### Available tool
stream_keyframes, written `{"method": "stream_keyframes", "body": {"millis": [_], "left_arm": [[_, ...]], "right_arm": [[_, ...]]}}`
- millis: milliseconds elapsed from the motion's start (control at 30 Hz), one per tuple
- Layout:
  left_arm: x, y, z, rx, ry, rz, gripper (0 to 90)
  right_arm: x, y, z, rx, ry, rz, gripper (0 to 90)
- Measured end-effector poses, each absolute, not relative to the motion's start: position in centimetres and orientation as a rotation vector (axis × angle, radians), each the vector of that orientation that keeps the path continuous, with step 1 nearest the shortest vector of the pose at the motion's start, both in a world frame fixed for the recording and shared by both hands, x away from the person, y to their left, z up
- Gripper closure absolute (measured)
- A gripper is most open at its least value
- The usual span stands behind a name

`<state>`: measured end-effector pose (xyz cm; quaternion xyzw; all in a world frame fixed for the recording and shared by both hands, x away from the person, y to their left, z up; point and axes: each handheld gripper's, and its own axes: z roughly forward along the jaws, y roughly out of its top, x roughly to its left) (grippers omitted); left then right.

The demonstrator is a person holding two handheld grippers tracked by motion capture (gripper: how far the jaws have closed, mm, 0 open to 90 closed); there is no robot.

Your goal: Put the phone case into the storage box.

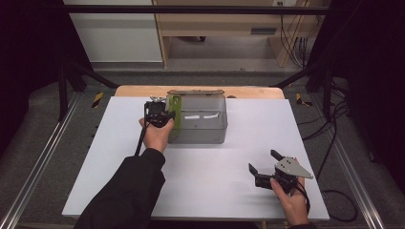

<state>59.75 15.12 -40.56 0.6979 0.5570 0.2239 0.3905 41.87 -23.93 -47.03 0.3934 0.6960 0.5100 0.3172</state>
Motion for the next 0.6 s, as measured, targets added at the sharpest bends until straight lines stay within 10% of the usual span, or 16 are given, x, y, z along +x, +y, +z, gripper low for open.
{"method": "stream_keyframes", "body": {"millis": [600], "left_arm": [[59.75, 15.08, -40.56, 1.775, 1.416, 0.572, 77.1]], "right_arm": [[41.88, -23.93, -47.05, 1.037, 1.836, 1.341, 4.6]]}}
